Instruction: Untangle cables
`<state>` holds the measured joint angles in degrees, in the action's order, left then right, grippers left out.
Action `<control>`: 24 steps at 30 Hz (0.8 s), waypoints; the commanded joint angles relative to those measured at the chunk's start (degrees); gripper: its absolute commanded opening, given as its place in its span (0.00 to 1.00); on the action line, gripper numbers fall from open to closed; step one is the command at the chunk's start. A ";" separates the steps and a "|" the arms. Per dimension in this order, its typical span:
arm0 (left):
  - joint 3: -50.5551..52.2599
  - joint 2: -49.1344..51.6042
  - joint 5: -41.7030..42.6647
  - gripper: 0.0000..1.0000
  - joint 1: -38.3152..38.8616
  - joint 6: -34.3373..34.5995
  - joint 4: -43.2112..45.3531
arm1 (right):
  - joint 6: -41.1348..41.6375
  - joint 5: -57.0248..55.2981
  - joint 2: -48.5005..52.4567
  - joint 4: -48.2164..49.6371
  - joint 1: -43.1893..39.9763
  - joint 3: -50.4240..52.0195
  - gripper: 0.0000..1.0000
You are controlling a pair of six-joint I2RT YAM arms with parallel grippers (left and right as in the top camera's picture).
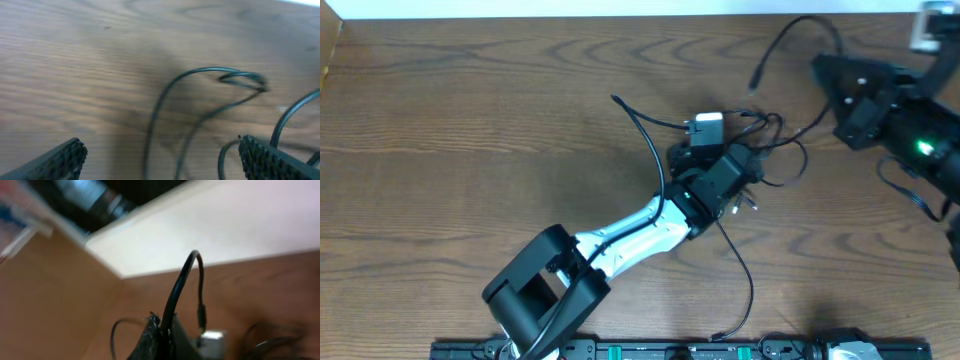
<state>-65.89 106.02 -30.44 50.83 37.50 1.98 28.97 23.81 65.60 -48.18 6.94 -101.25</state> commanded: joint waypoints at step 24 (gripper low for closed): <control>0.17 -3.23 -12.63 0.98 -9.90 -2.71 -18.32 | -21.05 -43.63 7.61 3.19 -12.37 -14.14 0.01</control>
<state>-65.89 105.80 -34.70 41.19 36.29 -14.81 11.20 -16.38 69.38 -44.95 -5.04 -115.11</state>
